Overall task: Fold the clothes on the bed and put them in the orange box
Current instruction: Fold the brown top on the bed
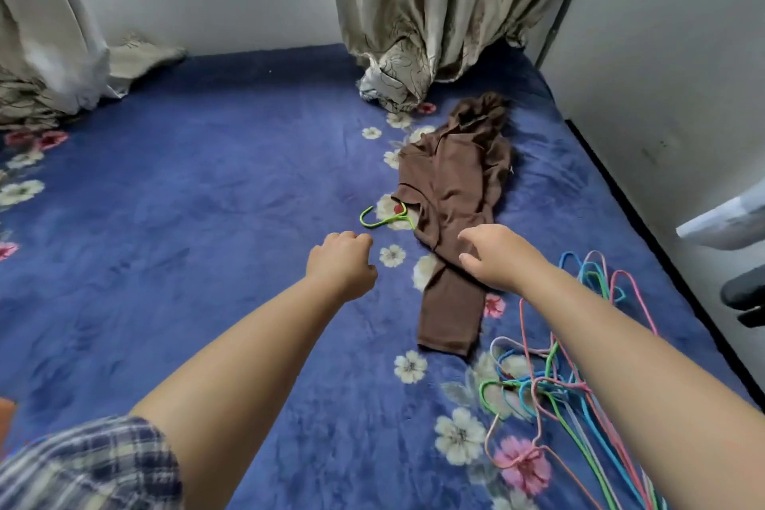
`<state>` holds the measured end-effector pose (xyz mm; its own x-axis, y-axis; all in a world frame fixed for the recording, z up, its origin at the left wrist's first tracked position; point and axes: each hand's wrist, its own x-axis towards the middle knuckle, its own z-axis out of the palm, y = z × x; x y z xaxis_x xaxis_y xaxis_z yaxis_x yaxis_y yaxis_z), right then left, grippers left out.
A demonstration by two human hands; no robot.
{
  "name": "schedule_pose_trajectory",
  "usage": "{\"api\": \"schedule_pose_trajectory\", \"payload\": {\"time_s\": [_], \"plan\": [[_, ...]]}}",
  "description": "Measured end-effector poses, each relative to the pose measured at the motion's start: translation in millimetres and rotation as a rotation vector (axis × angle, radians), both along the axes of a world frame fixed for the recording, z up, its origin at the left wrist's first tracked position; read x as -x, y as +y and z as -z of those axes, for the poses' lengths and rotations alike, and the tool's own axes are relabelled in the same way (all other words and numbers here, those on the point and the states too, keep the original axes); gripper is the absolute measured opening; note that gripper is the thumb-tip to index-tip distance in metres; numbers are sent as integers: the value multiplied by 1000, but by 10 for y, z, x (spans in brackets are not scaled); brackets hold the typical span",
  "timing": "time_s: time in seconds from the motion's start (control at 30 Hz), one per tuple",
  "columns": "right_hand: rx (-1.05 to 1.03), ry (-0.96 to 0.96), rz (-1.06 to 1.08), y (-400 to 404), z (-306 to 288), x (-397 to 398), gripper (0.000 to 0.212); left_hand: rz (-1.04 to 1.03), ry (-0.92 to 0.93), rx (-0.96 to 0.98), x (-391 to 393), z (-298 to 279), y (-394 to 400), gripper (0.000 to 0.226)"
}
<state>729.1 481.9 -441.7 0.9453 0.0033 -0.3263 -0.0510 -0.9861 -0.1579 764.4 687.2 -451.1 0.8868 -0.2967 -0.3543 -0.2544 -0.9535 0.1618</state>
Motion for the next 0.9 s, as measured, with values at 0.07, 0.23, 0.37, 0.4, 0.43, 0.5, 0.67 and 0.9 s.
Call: {"api": "schedule_pose_trajectory", "payload": {"time_s": [0.07,0.23,0.37,0.4,0.43,0.5,0.67,0.9], "plan": [[-21,32,18,-99,290,-117,36,-18,34,-11,-81,319,-115,40],[-86,81,6,-229,1059,-415,39,7,123,-21,-222,1131,-361,33],[-138,24,18,-255,1677,-652,39,-22,224,9,-262,1722,-392,47],[-122,26,10,-232,1820,-698,44,-62,269,25,-255,1857,-363,55],[-99,56,27,-213,1924,-693,51,-95,304,38,-225,1952,-330,61],[-33,136,79,-194,2071,-661,59,-111,319,12,-175,2091,-291,74],[127,27,155,-195,2260,-673,39,-89,242,-90,-175,2230,-301,87],[-212,-115,342,-220,1922,-547,27,-293,465,189,-314,2001,-315,80]]}}
